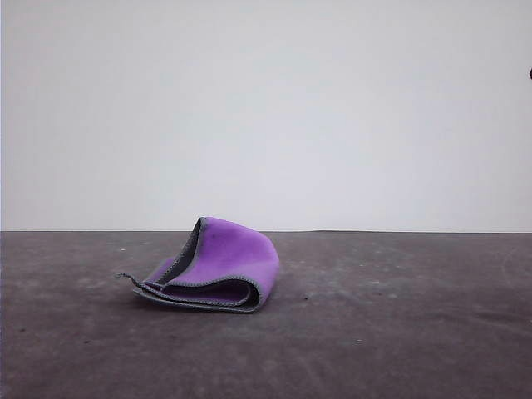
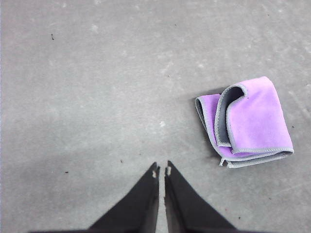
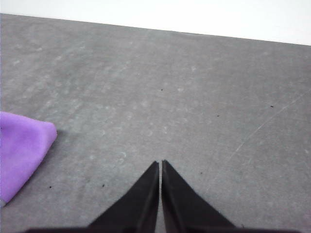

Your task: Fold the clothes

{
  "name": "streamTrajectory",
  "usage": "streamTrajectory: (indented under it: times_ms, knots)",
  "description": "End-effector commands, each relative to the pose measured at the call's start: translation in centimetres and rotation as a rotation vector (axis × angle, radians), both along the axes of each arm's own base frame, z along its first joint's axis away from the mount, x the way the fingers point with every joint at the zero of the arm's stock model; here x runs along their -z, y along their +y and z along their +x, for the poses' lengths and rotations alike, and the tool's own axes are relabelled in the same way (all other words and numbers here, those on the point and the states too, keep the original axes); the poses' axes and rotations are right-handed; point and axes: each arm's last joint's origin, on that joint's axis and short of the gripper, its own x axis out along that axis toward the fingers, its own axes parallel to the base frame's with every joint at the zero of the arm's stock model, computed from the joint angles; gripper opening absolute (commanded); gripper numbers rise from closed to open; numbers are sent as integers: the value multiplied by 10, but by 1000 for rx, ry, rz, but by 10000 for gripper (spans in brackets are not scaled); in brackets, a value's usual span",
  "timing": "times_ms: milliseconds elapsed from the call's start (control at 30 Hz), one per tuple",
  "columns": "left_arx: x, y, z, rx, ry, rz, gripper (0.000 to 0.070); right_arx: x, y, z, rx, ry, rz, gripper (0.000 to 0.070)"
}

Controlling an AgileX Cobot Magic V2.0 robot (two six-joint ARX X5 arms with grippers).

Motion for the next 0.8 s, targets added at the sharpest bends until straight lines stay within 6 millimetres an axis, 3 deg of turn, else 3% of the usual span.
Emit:
streamTrajectory:
  times_ms: [0,400,600,767]
  knots:
    - [-2,0,1,1,-10,-7,2,-2,1,0,-4,-7,6,0]
    - [-3,0,1,6,-23,0,2,-2,1,0,-4,-7,6,0]
    - [-9,2,-19,43,-187,47,1,-2,1,0,-4,-7,6,0]
    - [19,9,-34,-44,-324,-28,1,-2,1,0,-4,-7,7,0]
